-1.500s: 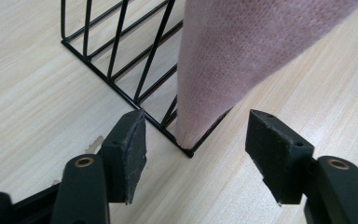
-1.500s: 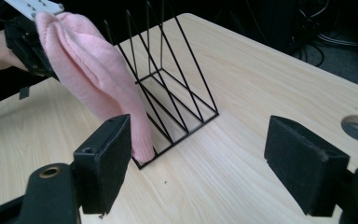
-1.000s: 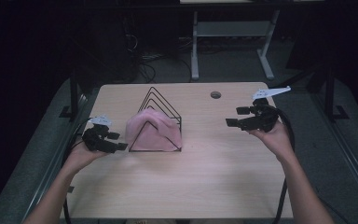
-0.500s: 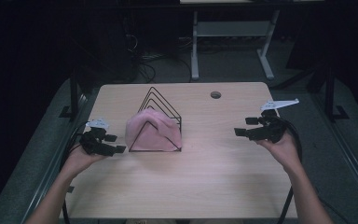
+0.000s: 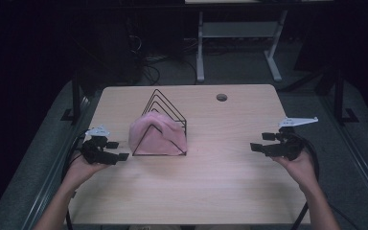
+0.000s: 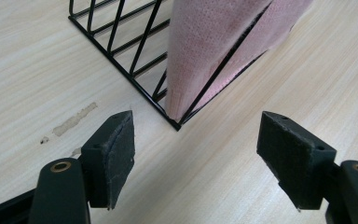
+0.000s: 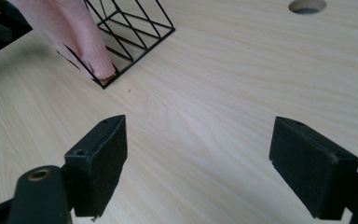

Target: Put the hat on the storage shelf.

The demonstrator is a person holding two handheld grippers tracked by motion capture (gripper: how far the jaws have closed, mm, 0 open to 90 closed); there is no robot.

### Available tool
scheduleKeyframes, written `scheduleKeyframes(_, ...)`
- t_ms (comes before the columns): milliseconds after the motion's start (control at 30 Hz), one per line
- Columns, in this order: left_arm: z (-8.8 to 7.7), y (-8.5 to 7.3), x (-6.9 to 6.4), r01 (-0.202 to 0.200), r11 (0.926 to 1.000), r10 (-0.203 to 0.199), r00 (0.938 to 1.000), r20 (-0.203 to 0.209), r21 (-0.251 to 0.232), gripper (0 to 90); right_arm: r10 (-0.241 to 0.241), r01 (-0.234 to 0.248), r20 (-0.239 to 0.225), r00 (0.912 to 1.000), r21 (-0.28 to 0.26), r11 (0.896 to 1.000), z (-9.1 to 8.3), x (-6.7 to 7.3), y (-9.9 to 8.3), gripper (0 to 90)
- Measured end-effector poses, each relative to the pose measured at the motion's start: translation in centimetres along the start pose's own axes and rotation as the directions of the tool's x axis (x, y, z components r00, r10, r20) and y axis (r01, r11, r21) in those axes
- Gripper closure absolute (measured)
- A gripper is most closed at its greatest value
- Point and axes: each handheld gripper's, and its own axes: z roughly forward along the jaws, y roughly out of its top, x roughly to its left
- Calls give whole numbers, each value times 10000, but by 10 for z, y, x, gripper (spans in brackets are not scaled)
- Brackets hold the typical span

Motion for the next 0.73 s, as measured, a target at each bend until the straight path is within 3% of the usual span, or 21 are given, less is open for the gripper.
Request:
scheduleKeyframes(367, -6, -12, -14, -60, 9992, 52, 9998, -203, -393, 269, 164, -166, 115, 9998, 168, 9997, -10, 1, -34, 195)
scheduleKeyframes(433, -8, -15, -18, 279, 9972, -287, 9995, -101, -698, 267, 199, -200, 52, 9998, 147, 9997, -12, 2, -40, 193)
scheduleKeyframes(500, -10, -20, -23, 367, 9948, -376, 9993, -77, -954, 263, 128, -128, 34, 9999, 195, 9997, -13, 4, -46, 184)
scheduleKeyframes(733, -6, -37, -36, 442, 9890, -467, 9988, -147, -1408, 258, -157, 157, 354, 9993, -18, 9999, -26, 29, -64, 171)
